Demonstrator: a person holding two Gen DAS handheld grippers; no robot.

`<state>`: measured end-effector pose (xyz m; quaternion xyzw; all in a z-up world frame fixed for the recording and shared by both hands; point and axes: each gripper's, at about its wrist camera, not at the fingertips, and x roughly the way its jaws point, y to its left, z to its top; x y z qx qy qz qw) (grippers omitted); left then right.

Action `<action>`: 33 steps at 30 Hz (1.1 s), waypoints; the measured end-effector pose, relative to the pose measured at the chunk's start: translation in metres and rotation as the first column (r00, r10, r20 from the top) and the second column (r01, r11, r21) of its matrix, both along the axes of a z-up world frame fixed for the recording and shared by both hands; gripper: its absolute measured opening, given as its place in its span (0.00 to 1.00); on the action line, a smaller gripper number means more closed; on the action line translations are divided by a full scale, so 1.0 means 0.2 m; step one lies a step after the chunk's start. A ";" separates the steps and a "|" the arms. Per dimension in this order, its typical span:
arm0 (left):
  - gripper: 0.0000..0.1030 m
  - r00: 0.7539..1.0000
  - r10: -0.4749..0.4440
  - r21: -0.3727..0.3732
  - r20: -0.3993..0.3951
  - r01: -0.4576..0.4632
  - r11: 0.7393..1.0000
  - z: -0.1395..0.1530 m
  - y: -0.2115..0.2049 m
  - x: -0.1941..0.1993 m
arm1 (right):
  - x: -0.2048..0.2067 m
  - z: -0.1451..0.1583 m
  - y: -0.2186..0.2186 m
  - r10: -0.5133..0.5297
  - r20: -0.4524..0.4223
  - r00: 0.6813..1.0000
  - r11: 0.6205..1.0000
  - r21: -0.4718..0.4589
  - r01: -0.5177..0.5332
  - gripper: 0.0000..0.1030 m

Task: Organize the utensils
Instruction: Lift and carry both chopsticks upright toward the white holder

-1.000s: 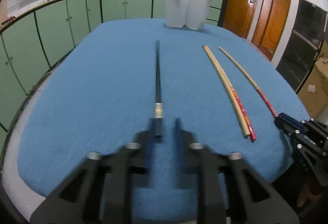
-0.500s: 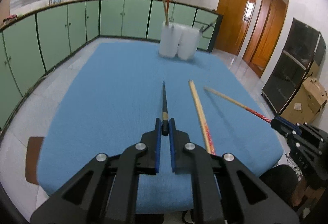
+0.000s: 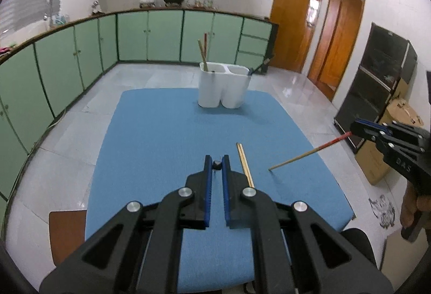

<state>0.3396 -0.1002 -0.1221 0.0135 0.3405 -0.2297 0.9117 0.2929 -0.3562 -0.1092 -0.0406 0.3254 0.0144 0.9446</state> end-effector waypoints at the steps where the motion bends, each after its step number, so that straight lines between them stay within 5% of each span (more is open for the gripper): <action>1: 0.06 1.000 -0.006 0.003 -0.014 0.006 1.000 0.02 0.00 0.03 | 0.03 0.02 -0.01 0.000 -0.012 1.000 1.000 -0.003 0.000 0.06; 13: 0.06 0.995 -0.086 0.074 -0.045 0.089 0.993 0.30 -0.11 0.34 | 0.34 0.29 -0.12 0.005 -0.148 0.989 1.000 0.031 -0.001 0.06; 24: 0.06 0.996 -0.069 0.059 0.048 0.066 0.996 0.76 -0.26 0.57 | 0.56 0.69 -0.15 -0.011 -0.088 0.996 0.996 0.091 0.020 0.06; 33: 0.06 0.996 -0.014 0.024 0.090 0.012 1.000 0.96 -0.46 0.84 | 0.84 0.90 -0.16 -0.051 -0.024 0.998 0.992 0.111 0.053 0.06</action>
